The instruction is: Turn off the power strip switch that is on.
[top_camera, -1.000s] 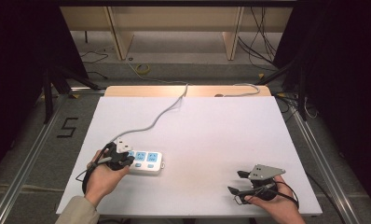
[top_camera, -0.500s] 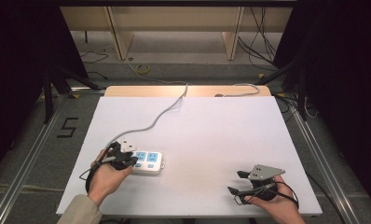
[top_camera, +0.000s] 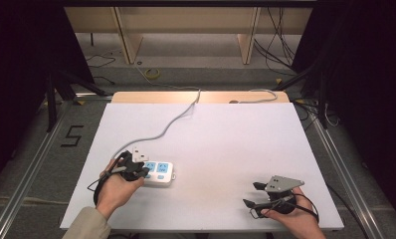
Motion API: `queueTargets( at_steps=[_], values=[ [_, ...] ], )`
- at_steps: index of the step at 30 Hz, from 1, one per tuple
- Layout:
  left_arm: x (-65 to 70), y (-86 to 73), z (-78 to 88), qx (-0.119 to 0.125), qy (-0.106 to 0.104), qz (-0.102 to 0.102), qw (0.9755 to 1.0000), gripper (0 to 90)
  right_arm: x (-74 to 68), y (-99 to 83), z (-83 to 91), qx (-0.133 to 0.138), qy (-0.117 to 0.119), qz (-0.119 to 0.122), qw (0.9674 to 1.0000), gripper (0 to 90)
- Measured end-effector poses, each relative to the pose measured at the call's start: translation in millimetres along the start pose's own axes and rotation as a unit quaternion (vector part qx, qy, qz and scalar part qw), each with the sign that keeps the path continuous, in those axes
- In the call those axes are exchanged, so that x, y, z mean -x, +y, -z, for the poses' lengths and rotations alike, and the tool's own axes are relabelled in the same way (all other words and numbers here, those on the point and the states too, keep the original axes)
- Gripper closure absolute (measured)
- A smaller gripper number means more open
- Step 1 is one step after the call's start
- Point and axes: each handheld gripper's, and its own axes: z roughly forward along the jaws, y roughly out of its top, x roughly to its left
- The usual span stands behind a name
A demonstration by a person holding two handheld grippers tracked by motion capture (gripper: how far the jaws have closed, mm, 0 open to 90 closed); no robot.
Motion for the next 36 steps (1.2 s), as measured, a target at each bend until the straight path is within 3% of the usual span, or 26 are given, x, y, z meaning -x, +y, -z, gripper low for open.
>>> queueTargets(
  at_steps=[36],
  values=[
    [8.9,9.5,-5.1,-0.016,-0.013,-0.011,0.9997,89.6,-0.6,0.2,0.0,0.0,0.001,0.0,1.0,32.1]
  ],
)
